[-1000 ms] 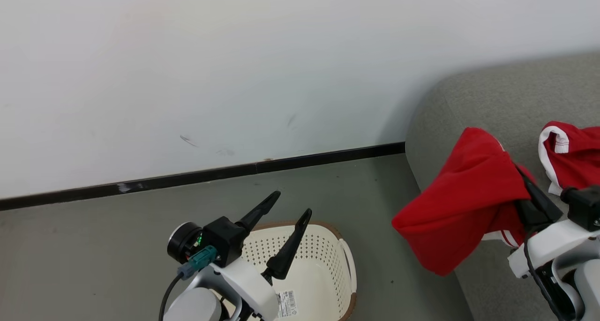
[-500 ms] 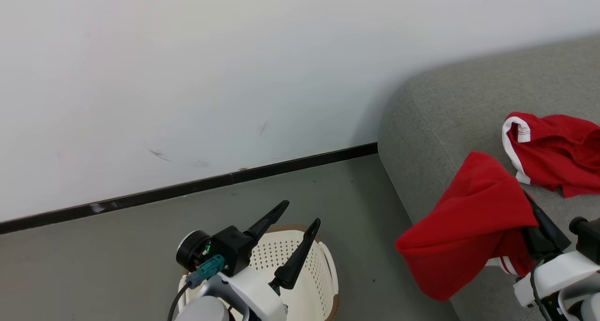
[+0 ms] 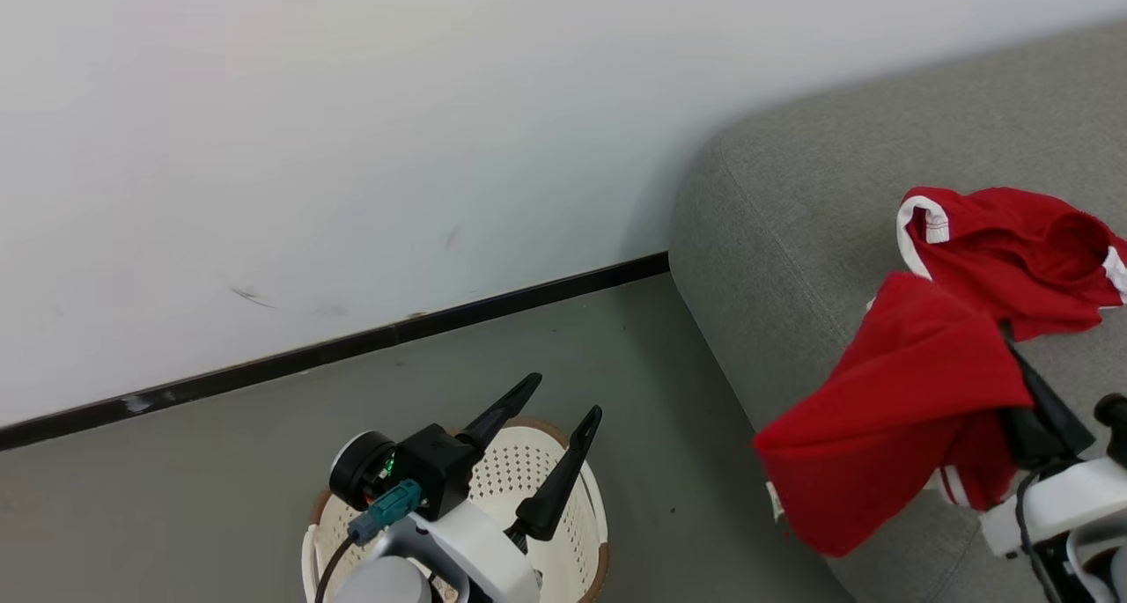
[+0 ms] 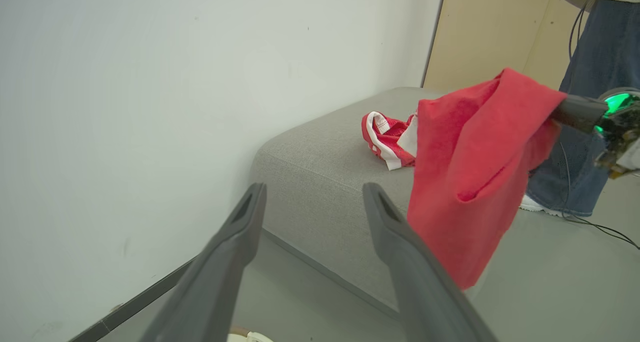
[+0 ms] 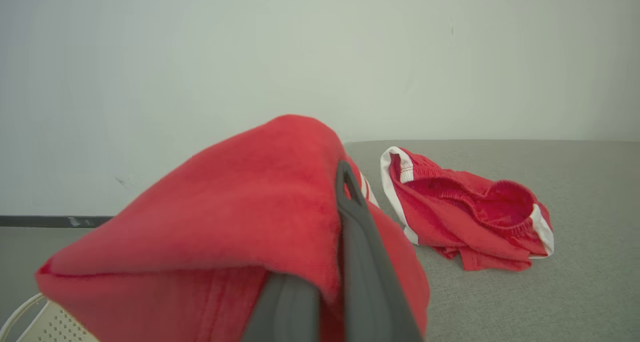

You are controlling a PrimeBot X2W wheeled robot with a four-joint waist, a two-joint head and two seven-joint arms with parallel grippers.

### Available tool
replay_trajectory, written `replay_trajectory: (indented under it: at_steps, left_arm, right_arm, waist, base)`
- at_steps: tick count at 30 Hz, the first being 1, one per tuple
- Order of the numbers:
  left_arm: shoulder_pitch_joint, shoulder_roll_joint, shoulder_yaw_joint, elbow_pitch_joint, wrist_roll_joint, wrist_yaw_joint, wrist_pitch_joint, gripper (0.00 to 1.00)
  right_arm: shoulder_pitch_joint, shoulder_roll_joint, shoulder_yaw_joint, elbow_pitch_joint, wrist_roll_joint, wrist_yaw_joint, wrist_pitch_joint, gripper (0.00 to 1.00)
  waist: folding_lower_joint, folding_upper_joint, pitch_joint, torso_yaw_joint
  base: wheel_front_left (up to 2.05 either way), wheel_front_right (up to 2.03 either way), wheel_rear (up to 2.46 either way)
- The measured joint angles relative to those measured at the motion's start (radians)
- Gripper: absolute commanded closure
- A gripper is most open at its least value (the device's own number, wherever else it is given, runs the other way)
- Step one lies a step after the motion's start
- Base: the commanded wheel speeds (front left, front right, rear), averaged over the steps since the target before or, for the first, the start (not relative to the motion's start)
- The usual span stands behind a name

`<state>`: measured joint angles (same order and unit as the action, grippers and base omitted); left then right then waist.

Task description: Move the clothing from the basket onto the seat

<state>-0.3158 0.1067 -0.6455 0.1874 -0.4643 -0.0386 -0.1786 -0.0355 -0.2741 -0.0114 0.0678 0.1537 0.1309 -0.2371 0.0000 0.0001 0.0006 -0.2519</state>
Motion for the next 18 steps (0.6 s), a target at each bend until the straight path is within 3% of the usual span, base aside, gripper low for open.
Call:
replay_trajectory:
  at_steps: [18]
  left_arm:
    - [-0.006,0.042,0.007,-0.099,0.046,0.045,0.027,0.0]
  right_arm:
    - [-0.324,-0.122,-0.117,0.044,0.057,0.0,0.105,1.0]
  waist:
    - [0.0,0.0,0.112,-0.006]
  base:
    - [0.0,0.0,0.0]
